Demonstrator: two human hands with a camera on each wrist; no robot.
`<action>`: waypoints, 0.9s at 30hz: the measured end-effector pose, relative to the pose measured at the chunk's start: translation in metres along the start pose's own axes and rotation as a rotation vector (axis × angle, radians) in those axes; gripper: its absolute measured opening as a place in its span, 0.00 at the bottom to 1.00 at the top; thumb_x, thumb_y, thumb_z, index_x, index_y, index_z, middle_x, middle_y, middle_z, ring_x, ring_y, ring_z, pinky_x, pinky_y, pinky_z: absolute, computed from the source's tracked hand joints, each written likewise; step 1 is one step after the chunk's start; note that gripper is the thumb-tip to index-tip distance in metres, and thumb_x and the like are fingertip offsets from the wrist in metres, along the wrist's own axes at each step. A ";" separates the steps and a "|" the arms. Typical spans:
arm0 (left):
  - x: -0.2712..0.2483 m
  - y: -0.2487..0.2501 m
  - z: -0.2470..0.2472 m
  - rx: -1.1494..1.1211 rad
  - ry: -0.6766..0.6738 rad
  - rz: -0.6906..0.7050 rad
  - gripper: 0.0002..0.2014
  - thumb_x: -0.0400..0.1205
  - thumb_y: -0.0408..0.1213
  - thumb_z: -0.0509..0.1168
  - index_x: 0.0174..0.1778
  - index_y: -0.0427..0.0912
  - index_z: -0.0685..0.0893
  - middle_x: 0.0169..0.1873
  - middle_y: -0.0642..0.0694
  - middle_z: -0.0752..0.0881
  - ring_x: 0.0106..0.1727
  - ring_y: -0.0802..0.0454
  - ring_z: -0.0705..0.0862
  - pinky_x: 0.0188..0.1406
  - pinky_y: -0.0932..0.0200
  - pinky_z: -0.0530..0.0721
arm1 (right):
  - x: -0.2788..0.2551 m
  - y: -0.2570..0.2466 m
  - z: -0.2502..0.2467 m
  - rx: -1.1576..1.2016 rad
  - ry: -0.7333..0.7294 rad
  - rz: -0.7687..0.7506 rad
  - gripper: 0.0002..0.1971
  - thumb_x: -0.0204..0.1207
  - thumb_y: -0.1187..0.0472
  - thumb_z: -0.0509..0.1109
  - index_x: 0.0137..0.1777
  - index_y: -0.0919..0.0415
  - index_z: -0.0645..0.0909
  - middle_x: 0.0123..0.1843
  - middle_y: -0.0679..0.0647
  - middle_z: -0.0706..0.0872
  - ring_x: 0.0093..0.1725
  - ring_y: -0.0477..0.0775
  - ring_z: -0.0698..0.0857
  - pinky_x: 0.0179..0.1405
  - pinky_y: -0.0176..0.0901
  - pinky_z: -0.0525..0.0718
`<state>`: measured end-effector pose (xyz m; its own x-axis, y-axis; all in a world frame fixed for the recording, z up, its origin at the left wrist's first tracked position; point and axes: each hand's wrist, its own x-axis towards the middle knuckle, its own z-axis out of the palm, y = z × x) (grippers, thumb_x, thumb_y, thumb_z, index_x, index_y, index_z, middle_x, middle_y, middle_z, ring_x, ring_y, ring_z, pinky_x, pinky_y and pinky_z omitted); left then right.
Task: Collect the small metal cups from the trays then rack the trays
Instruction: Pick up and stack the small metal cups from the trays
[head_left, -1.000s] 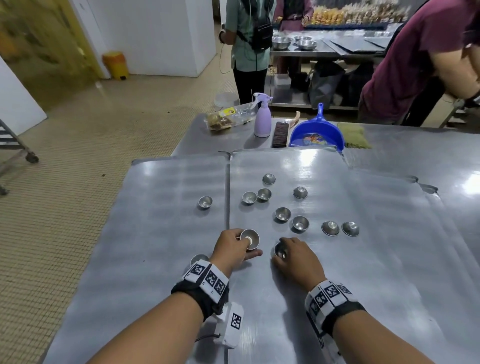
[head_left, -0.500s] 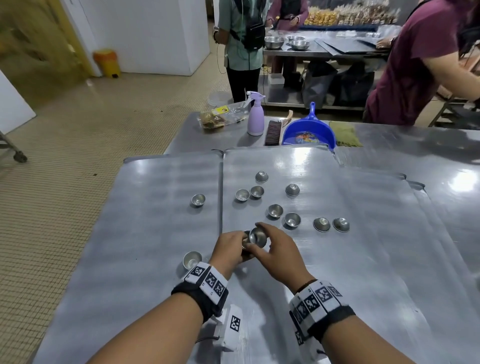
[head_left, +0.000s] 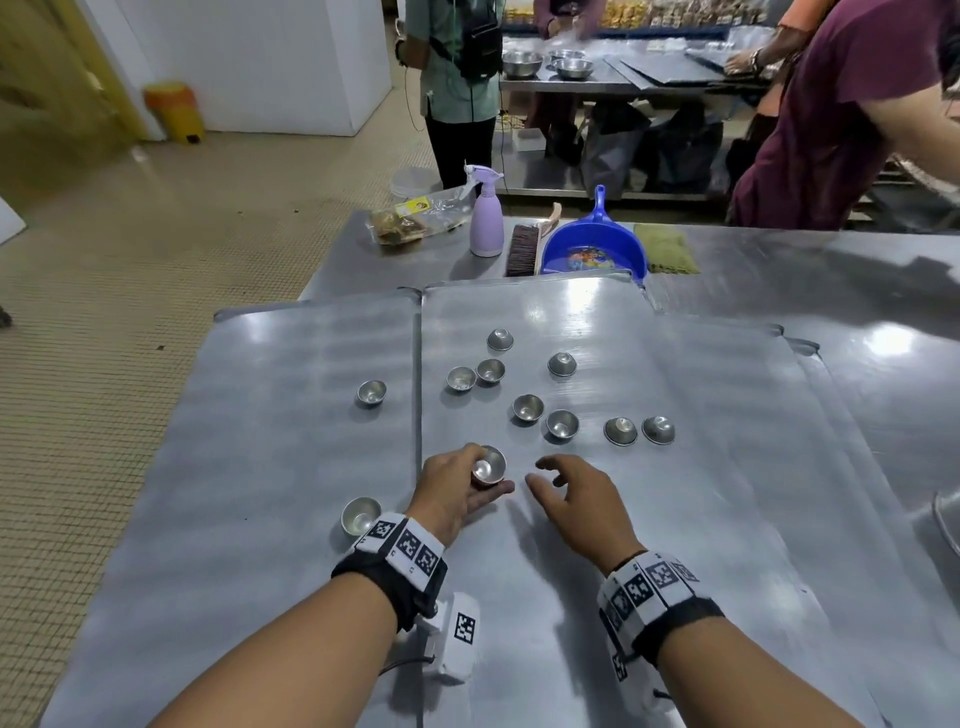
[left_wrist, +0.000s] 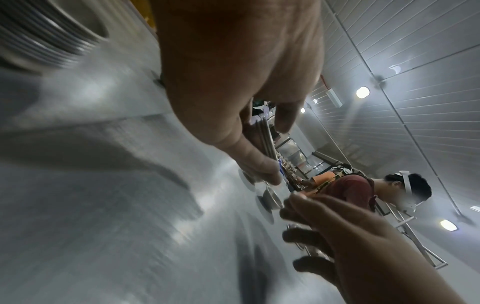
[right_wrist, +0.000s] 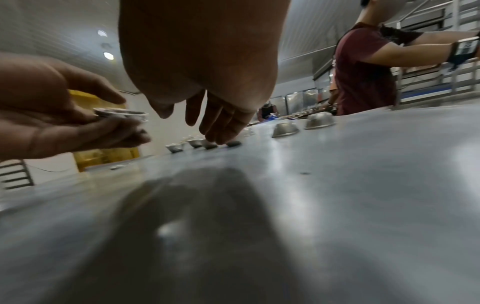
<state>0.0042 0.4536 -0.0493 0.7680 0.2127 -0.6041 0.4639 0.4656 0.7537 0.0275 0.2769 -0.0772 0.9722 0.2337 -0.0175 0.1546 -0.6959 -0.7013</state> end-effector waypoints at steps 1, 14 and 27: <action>0.001 -0.003 0.004 0.051 -0.002 0.002 0.09 0.81 0.35 0.67 0.54 0.35 0.86 0.49 0.35 0.92 0.45 0.40 0.94 0.49 0.51 0.88 | 0.002 0.012 -0.006 -0.016 0.021 0.045 0.16 0.80 0.44 0.70 0.62 0.50 0.85 0.60 0.45 0.88 0.50 0.43 0.84 0.51 0.39 0.79; 0.009 -0.049 0.048 0.254 -0.062 0.060 0.10 0.84 0.24 0.60 0.57 0.28 0.83 0.50 0.27 0.88 0.43 0.35 0.94 0.51 0.44 0.92 | 0.050 0.104 -0.094 -0.197 0.073 0.312 0.25 0.79 0.51 0.70 0.75 0.52 0.74 0.71 0.60 0.79 0.65 0.64 0.83 0.64 0.54 0.80; 0.014 -0.062 0.049 0.303 -0.026 0.132 0.09 0.83 0.25 0.62 0.54 0.23 0.84 0.48 0.23 0.89 0.43 0.35 0.93 0.56 0.38 0.90 | 0.070 0.108 -0.089 -0.281 0.118 0.202 0.14 0.81 0.55 0.64 0.66 0.47 0.75 0.67 0.52 0.83 0.57 0.65 0.85 0.52 0.52 0.79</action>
<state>0.0078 0.3858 -0.0913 0.8392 0.2306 -0.4924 0.4670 0.1583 0.8700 0.1278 0.1574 -0.0907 0.9991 0.0038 -0.0425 -0.0166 -0.8831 -0.4689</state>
